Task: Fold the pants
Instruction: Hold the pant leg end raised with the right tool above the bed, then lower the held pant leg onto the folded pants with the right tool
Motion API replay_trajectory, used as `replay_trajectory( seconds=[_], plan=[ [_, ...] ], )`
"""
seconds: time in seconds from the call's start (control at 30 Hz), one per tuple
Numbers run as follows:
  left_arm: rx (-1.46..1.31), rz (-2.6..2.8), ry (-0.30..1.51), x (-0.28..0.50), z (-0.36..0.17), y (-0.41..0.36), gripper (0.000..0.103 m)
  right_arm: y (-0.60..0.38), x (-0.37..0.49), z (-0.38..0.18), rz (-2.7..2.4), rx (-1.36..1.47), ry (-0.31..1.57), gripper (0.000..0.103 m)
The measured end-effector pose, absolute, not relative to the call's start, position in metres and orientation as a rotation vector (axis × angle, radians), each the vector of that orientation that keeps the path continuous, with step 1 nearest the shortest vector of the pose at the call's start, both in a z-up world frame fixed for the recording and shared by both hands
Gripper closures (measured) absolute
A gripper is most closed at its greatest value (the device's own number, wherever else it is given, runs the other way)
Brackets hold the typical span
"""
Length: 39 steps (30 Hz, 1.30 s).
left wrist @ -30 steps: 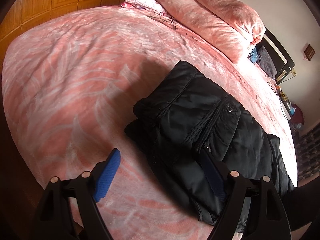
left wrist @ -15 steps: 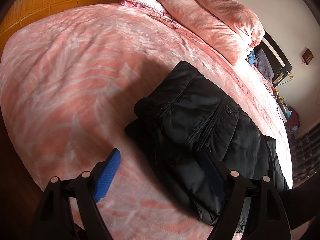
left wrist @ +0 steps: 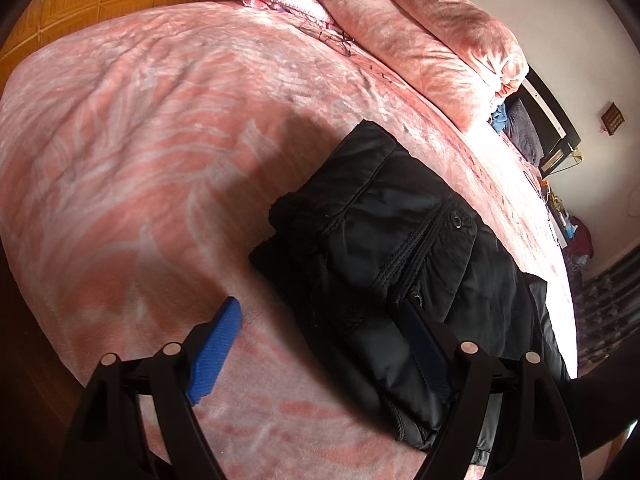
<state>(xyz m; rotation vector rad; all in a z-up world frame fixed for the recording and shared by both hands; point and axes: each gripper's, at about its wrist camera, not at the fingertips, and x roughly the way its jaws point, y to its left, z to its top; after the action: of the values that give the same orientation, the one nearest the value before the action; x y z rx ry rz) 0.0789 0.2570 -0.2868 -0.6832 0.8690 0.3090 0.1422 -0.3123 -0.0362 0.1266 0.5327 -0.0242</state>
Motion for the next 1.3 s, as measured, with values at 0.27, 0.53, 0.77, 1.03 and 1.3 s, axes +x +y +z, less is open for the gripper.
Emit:
replay_trajectory(
  seconds=[0.27,0.53,0.77,1.03,1.3],
  plan=[
    [-0.705,0.296,0.86,0.078,-0.288,0.261,0.021,-0.293,0.151,-0.039,-0.012,0.096,0.557,0.084],
    [-0.713,0.287,0.856,0.076,-0.289,0.262,0.021,-0.27,0.161,-0.044,0.008,0.049,0.59,0.084],
    [-0.732,0.274,0.848,0.075,-0.29,0.264,0.021,-0.247,0.171,-0.052,0.021,0.012,0.625,0.084],
    [-0.748,0.259,0.841,0.072,-0.291,0.268,0.021,-0.222,0.179,-0.076,0.02,-0.056,0.677,0.084],
    [-0.756,0.254,0.84,0.072,-0.292,0.27,0.021,-0.198,0.179,-0.089,0.039,-0.107,0.697,0.084]
  ],
)
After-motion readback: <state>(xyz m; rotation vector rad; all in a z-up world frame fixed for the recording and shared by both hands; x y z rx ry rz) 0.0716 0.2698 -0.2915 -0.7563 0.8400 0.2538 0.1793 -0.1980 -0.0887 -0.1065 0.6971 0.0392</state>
